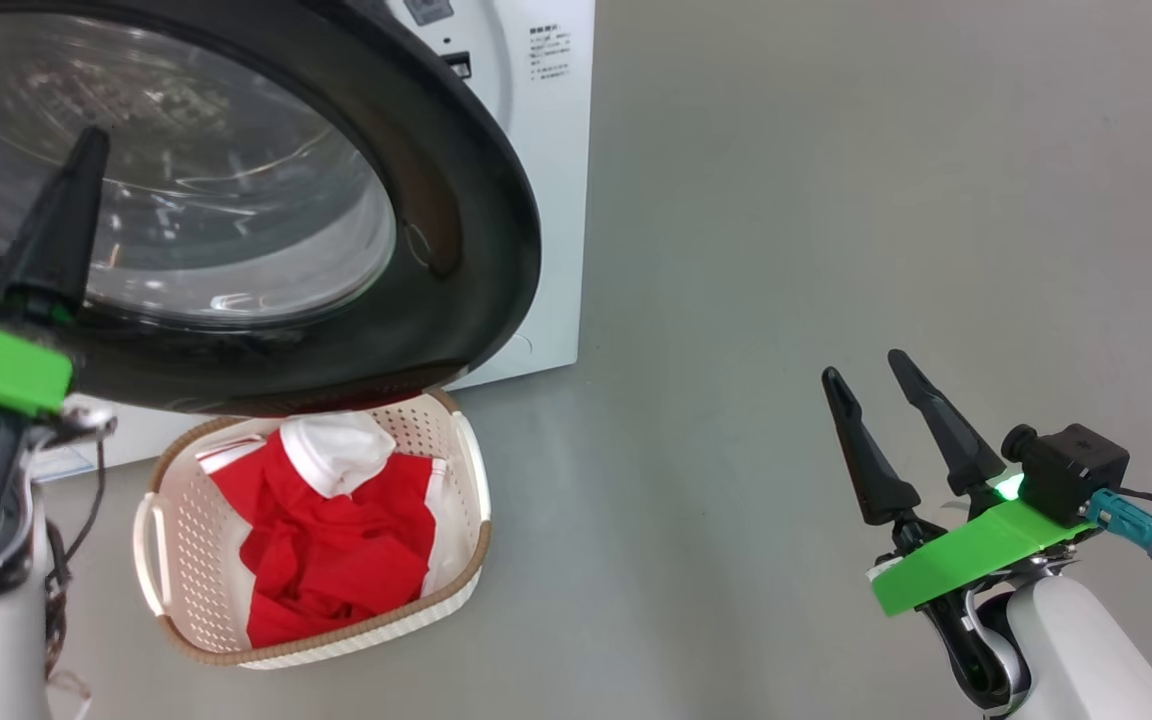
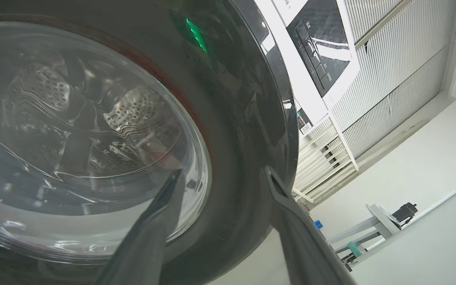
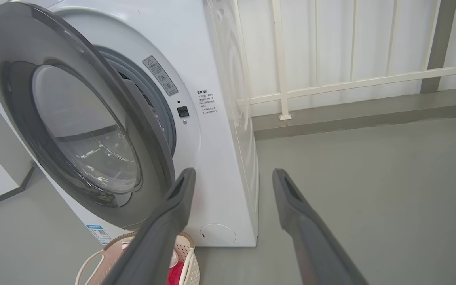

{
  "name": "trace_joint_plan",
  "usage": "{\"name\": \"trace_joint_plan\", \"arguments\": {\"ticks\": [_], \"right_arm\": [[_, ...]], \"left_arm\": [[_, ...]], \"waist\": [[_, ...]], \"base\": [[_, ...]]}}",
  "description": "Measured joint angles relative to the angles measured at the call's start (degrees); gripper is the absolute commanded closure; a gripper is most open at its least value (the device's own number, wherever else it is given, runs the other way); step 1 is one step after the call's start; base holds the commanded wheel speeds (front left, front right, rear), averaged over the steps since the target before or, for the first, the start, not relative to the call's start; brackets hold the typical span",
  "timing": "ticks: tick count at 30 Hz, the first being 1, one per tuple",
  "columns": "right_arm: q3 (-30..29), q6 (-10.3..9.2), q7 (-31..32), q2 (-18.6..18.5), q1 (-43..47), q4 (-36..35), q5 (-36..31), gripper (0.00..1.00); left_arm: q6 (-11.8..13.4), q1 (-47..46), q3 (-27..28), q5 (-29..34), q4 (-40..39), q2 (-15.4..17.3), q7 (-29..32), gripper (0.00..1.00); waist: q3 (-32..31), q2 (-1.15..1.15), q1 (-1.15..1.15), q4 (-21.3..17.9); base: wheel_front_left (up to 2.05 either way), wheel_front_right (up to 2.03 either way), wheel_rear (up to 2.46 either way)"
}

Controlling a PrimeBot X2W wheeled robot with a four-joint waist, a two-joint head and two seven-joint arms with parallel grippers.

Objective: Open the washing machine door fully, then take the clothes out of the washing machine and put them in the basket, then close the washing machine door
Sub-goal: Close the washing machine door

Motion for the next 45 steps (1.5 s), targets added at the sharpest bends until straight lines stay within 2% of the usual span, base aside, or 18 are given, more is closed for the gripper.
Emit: {"name": "trace_joint_plan", "arguments": {"ticks": [11,16,23,27,31,37,45], "right_arm": [[-0.19,0.00,0.00,-0.75,0.64,-0.11,0.00,0.00],[-0.47,0.00,0.00,-0.94,0.64,-0.27,0.00,0.00],[-0.70,0.00,0.00,-1.01,0.64,-0.37,0.00,0.00],[-0.74,0.00,0.00,-1.09,0.64,-0.45,0.00,0.00],[-0.71,0.00,0.00,-1.25,0.63,-0.59,0.00,0.00],[-0.58,0.00,0.00,-1.55,0.63,-0.65,0.00,0.00],[-0.58,0.00,0.00,-1.92,0.63,-0.89,0.00,0.00]], "left_arm": [[-2.71,11.01,-0.97,11.49,-5.36,1.21,-11.36,0.00],[-3.22,16.23,-1.01,15.63,-6.55,1.13,-16.51,0.00],[-3.56,21.22,-1.19,18.33,-6.71,0.34,-21.67,0.00],[-3.68,23.41,-1.60,22.76,-6.76,0.48,-25.64,0.00],[-3.52,25.81,-2.21,25.01,-6.28,-0.81,-29.49,0.00],[-3.38,28.15,-2.56,28.36,-5.12,-2.07,-33.00,0.00],[-3.46,29.78,-2.33,33.57,-3.88,-4.20,-34.15,0.00]], "waist": [[-0.39,0.00,0.00,1.47],[-0.28,0.00,0.00,2.03],[-0.10,0.00,0.00,2.89],[0.24,0.00,0.00,3.31],[0.41,0.00,0.00,3.50],[0.40,0.00,0.00,3.58],[0.58,0.00,0.00,3.93]], "base": [[0.00,0.00,0.00],[0.00,0.00,0.00],[0.00,0.00,0.00],[0.00,0.00,0.00],[0.00,0.00,0.00],[0.00,0.00,0.00],[0.00,0.00,0.00]]}}
